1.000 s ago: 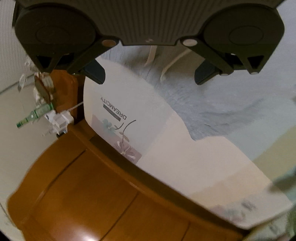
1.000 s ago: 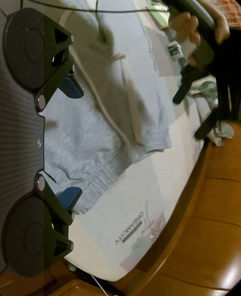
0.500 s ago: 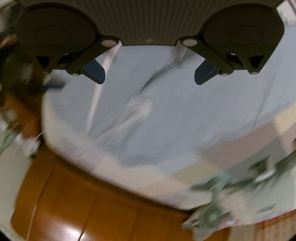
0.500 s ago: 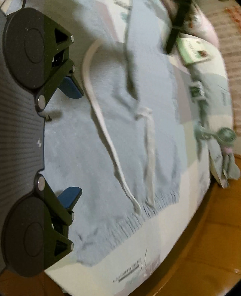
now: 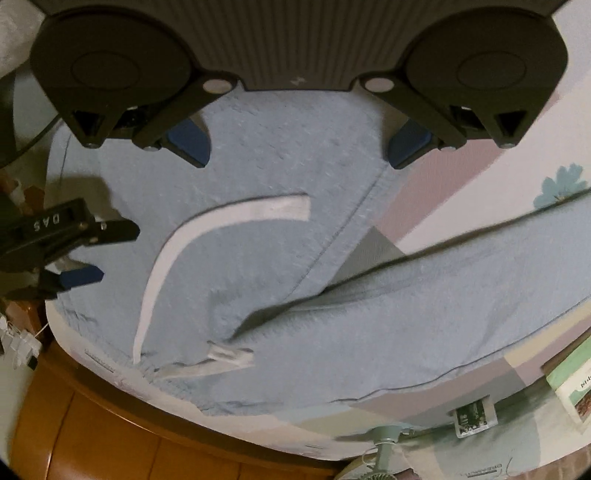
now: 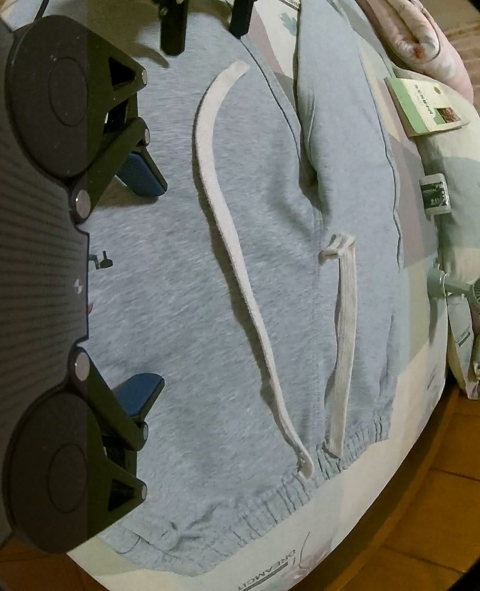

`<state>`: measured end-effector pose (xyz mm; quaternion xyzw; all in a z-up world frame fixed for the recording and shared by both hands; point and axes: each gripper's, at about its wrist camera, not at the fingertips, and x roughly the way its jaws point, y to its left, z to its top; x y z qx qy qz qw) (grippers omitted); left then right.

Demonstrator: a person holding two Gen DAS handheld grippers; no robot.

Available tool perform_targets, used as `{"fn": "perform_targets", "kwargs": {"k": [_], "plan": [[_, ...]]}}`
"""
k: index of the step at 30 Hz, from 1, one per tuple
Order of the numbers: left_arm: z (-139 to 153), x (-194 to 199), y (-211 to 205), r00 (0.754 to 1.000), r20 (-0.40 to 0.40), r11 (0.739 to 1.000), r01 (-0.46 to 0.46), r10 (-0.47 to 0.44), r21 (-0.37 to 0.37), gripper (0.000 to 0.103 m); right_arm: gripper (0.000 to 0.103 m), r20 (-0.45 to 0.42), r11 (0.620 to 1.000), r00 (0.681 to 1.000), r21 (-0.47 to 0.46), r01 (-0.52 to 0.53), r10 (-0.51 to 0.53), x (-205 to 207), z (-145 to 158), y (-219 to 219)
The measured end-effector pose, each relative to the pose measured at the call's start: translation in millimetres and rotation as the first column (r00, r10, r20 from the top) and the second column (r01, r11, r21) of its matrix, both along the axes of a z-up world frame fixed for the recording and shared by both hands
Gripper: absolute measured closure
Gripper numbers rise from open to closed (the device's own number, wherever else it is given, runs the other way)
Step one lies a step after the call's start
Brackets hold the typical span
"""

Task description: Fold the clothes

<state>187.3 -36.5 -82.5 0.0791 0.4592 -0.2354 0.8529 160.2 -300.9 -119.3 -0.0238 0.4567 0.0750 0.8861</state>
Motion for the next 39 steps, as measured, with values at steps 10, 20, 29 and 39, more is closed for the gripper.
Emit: {"fn": "perform_targets", "kwargs": {"k": [10,20,29,39], "plan": [[34.3,120.5,41.4,0.967,0.201,0.987,-0.158,0.156,-0.006,0.001,0.0,-0.002,1.0,1.0,-0.005,-0.004,0.004,0.1,-2.1,0.8],[-22.9,202.8,101.2,0.934,0.044,0.933,-0.352,0.356,-0.076,0.001,0.0,-0.002,1.0,1.0,-0.005,-0.012,0.012,0.9,-2.5,0.1],[-0.5,202.3,94.4,0.901,0.074,0.904,-0.427,0.427,-0.026,0.001,0.0,-0.001,1.0,1.0,-0.006,-0.014,0.014,0.9,-2.9,0.3],[-3.6,217.0,-46.6,0.989,0.071,0.991,-0.13,0.128,0.036,0.001,0.0,-0.001,1.0,1.0,-0.009,-0.009,0.009,0.4,-3.0,2.4]]}}
